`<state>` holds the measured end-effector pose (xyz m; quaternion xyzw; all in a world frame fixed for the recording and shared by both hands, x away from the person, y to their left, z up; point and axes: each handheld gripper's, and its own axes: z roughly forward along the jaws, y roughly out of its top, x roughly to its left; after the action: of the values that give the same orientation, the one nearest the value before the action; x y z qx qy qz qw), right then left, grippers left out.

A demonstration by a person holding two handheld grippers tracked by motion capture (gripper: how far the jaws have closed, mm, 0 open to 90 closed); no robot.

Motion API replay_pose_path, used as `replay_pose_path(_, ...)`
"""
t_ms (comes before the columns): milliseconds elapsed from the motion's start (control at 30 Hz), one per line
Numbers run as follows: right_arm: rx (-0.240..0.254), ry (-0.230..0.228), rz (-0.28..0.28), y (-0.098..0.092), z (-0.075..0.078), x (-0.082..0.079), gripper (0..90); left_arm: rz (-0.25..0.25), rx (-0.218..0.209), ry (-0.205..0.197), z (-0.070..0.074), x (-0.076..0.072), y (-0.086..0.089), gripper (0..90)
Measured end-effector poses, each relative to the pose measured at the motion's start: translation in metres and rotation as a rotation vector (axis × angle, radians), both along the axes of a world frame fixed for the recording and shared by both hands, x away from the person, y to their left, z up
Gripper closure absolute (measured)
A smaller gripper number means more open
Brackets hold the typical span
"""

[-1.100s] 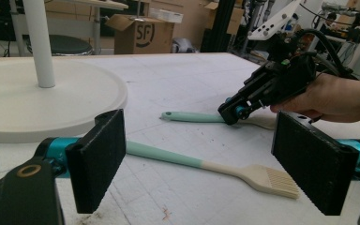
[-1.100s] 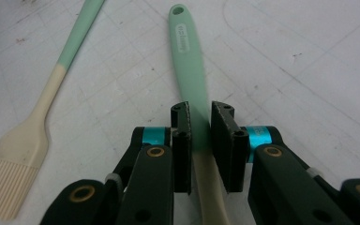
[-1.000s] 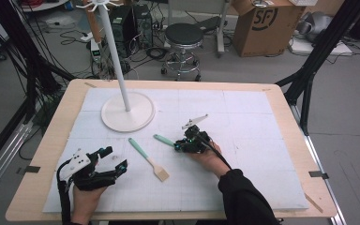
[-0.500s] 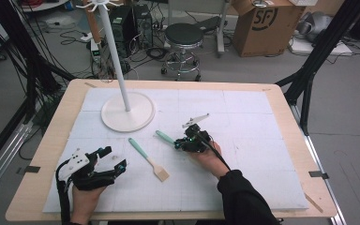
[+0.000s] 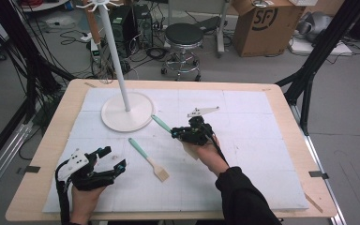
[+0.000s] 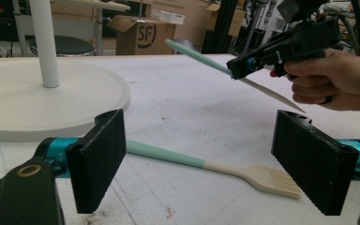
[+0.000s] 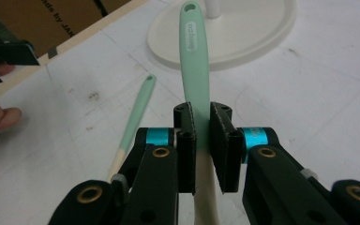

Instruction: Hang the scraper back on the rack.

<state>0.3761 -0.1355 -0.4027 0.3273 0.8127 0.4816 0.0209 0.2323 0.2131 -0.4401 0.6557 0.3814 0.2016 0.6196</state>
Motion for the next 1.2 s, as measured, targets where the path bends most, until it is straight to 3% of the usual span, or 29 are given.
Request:
replay_pose_path(367, 0.143, -0.072, 0.026, 0.020, 0.044, 0.003, 81.8, 0.004, -0.004, 0.000, 0.000, -0.001, 0.002, 18.8)
replay_pose_path(800, 0.263, -0.120, 0.021, 0.034, 0.065, 0.011, 81.7, 0.008, -0.010, 0.002, 0.000, -0.002, 0.004, 18.8)
replay_pose_path(1200, 0.418, -0.185, 0.016, 0.056, 0.092, 0.018, 81.7, 0.012, -0.018, 0.000, 0.000, -0.003, 0.006, 18.8)
